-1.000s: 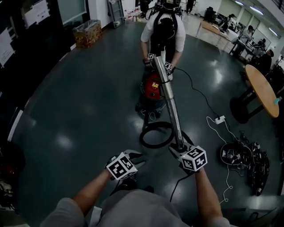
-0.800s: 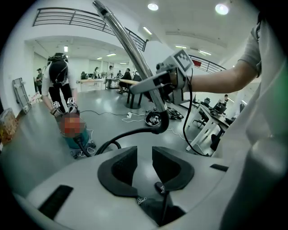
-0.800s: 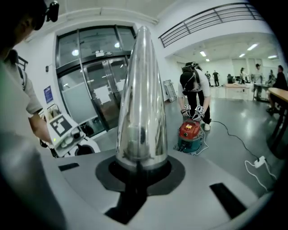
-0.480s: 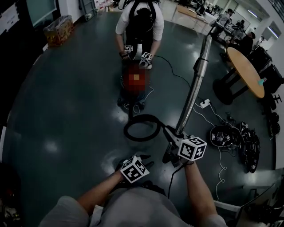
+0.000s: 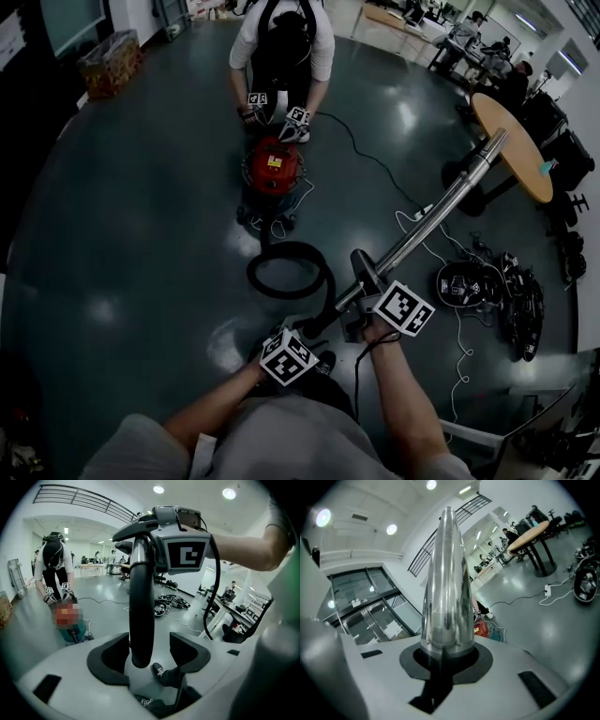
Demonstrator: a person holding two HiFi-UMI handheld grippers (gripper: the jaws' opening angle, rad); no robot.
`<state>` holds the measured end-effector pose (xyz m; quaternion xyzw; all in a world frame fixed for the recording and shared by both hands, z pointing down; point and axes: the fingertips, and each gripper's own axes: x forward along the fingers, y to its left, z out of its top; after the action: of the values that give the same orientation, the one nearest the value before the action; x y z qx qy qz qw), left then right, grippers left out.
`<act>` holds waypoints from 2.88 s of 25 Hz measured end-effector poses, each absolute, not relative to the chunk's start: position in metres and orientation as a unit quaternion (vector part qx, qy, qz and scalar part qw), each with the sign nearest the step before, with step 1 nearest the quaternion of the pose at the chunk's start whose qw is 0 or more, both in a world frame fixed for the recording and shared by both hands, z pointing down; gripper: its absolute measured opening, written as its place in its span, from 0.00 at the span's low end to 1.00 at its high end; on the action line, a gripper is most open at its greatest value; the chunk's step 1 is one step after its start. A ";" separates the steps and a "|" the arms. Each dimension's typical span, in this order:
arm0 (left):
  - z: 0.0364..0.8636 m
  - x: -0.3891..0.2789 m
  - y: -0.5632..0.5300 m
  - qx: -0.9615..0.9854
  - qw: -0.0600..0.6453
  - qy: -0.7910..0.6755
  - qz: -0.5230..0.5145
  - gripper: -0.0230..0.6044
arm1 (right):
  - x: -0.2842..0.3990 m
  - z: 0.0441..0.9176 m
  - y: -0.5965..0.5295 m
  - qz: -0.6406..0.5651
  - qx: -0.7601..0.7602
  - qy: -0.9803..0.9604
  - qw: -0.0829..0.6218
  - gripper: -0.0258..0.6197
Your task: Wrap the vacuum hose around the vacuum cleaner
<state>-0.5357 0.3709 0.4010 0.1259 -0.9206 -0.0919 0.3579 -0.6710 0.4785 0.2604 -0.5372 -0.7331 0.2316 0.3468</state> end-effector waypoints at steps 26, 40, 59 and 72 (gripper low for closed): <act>0.373 -0.681 0.415 -0.009 0.375 -0.922 0.094 0.25 | -0.867 0.348 0.410 0.441 -0.384 -0.628 0.514 0.23; 0.354 -0.700 0.418 -0.002 0.364 -0.920 0.147 0.26 | -0.857 0.370 0.380 0.441 -0.426 -0.530 0.586 0.38; 0.404 -0.726 0.497 0.074 0.366 -0.920 0.114 0.26 | -0.891 0.394 0.371 0.364 -0.357 -0.641 0.574 0.46; 0.434 -0.694 0.584 0.086 0.386 -0.918 0.032 0.26 | -0.912 0.430 0.454 -0.527 -0.642 -0.525 0.187 0.48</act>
<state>-0.6938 0.5840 0.4339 0.0863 -0.9179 0.0321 0.3859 -0.9122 0.4544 0.4301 -0.6416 -0.5253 -0.5270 0.1866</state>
